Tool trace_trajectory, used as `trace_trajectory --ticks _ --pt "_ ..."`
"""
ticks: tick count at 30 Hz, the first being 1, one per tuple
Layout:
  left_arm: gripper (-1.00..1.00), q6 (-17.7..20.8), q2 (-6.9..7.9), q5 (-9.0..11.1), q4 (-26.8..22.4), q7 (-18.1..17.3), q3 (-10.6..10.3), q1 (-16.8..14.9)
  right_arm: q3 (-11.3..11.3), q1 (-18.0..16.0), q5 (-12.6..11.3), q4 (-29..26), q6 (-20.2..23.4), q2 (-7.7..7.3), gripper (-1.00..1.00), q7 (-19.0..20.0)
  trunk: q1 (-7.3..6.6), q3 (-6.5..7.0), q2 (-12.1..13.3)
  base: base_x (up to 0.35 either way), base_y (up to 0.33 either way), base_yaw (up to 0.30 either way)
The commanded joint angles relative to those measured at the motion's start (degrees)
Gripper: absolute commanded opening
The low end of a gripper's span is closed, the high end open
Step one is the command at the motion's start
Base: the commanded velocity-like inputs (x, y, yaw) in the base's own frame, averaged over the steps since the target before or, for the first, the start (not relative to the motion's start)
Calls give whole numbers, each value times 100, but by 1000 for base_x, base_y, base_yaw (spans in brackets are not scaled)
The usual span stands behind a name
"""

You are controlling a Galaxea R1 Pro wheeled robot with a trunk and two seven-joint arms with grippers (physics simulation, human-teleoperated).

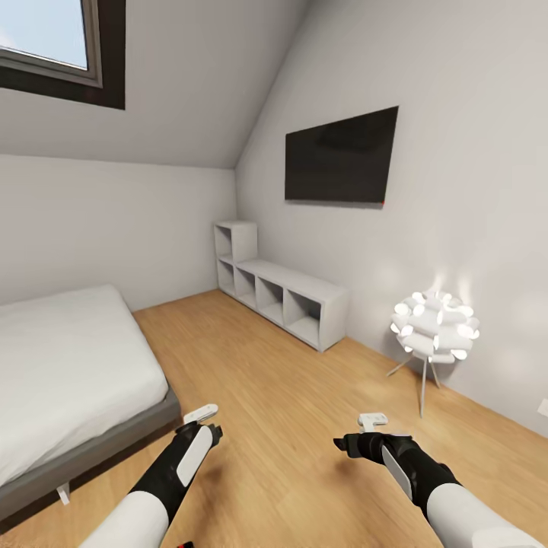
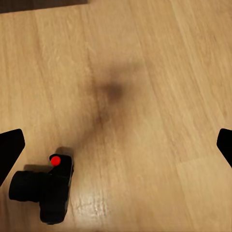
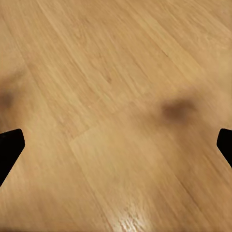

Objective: Attach the digital camera to the camera tripod in the bedroom.

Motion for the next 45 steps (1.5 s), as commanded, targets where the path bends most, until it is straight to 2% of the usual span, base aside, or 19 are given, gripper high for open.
trace_trajectory --ticks 1,24,45 --pt "100 13 7 48 -9 49 -24 -2 44 -2 -58 -12 32 -8 100 -8 21 -25 -44 0 0 0" --pt "100 5 16 40 -16 49 -23 -3 52 -2 -48 -8 32 -1 100 -8 527 -438 -967 0 0 0" --pt "100 5 12 22 -25 49 -23 -5 53 -2 -57 -8 35 -7 100 -8 581 -903 -995 0 0 0"
